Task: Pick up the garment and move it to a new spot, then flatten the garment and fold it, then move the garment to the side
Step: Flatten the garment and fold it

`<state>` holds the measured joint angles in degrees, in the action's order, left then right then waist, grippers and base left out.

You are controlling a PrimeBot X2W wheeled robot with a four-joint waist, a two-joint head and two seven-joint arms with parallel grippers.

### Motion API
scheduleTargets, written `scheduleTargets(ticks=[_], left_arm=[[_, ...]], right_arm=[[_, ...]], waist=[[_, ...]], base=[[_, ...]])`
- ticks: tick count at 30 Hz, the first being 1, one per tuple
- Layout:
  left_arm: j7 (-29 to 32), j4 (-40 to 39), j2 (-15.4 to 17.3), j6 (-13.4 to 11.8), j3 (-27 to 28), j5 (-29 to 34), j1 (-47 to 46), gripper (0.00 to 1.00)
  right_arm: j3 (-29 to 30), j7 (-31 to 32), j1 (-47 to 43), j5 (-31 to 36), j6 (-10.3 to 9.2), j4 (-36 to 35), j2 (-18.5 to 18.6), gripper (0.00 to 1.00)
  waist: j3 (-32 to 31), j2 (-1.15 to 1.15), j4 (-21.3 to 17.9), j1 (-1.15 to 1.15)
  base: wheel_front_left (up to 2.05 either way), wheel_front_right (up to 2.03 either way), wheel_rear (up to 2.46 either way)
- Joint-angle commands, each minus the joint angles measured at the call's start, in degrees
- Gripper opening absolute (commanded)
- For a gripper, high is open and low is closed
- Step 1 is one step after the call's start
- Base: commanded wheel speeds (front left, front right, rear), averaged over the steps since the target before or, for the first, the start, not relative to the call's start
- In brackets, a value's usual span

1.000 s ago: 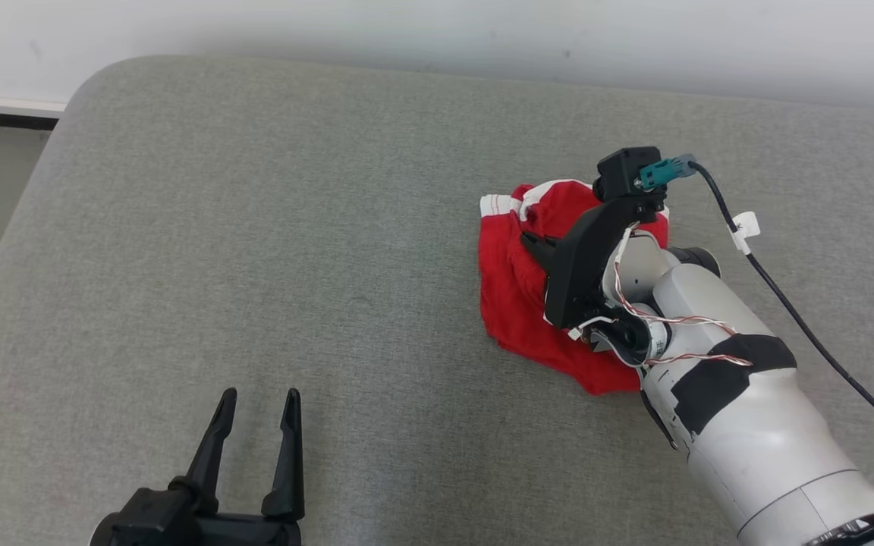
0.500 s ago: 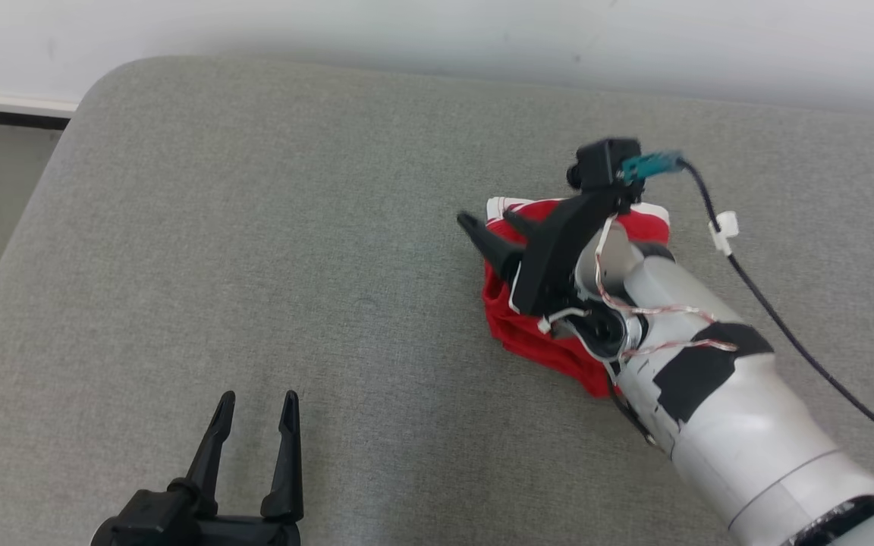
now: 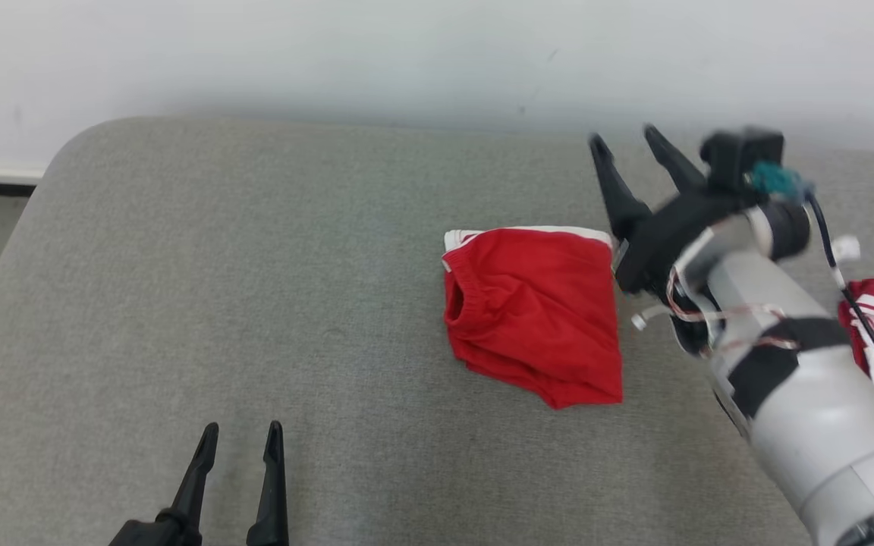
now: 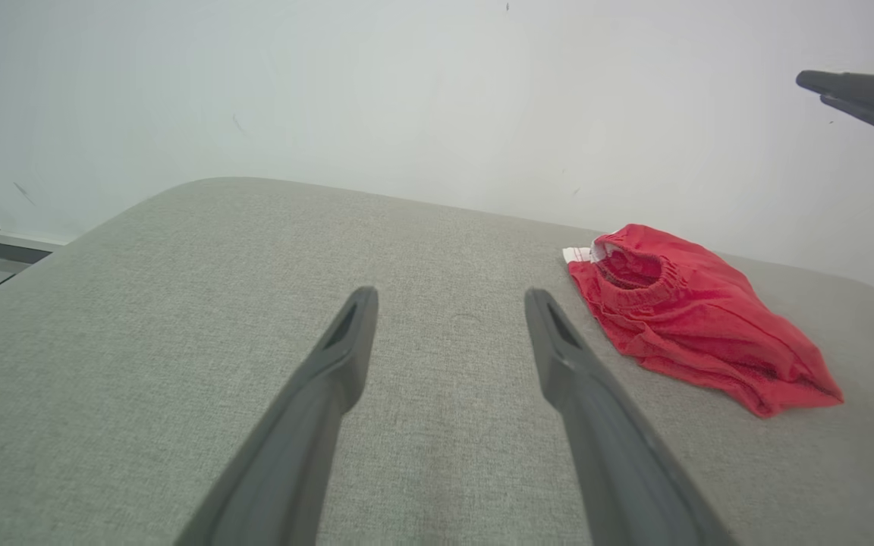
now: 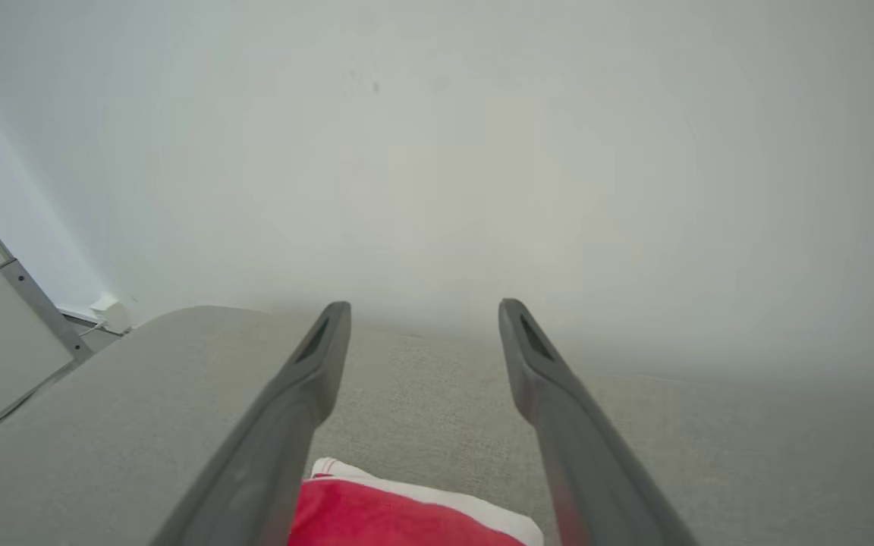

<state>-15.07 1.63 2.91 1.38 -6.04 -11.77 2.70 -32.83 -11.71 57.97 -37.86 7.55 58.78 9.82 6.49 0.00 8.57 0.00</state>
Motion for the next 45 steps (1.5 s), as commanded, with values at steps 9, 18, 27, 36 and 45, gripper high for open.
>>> scheduleTargets(ticks=[9, 18, 27, 36, 45], left_arm=[[-0.09, -0.62, -0.02, 0.11, 0.11, 0.42, 1.27, 1.00], [-0.09, -0.53, -0.01, 0.36, -0.94, -0.10, -0.97, 1.00], [-0.09, 0.10, -0.02, 0.25, -2.06, -0.66, -2.46, 1.00], [-0.09, -0.15, -0.02, -0.23, -3.06, -1.21, -3.07, 1.00], [-0.09, 0.19, -0.01, -0.76, -3.17, -1.46, -3.38, 1.00]], right_arm=[[4.74, -3.44, -12.24, 9.74, -0.16, 0.77, 0.82, 0.00], [9.54, -3.50, -14.93, 19.30, -0.16, -2.66, -5.48, 0.00], [4.12, -1.67, -16.97, 17.47, -0.16, -4.60, -6.88, 0.00], [-3.72, 1.26, -18.03, 12.35, -0.16, -6.68, -6.87, 0.00], [-8.16, 1.00, -16.94, 9.51, -0.16, -9.48, -6.89, 0.00]], waist=[[-1.79, 0.00, -2.99, 0.00], [1.87, 0.00, -0.34, 0.00], [4.32, 0.00, 3.84, 0.00], [5.64, 0.00, 5.02, 0.00], [5.48, 0.00, 4.32, 0.00]], base=[[0.00, 0.00, 0.00], [0.00, 0.00, 0.00], [0.00, 0.00, 0.00], [0.00, 0.00, 0.00], [0.00, 0.00, 0.00]])
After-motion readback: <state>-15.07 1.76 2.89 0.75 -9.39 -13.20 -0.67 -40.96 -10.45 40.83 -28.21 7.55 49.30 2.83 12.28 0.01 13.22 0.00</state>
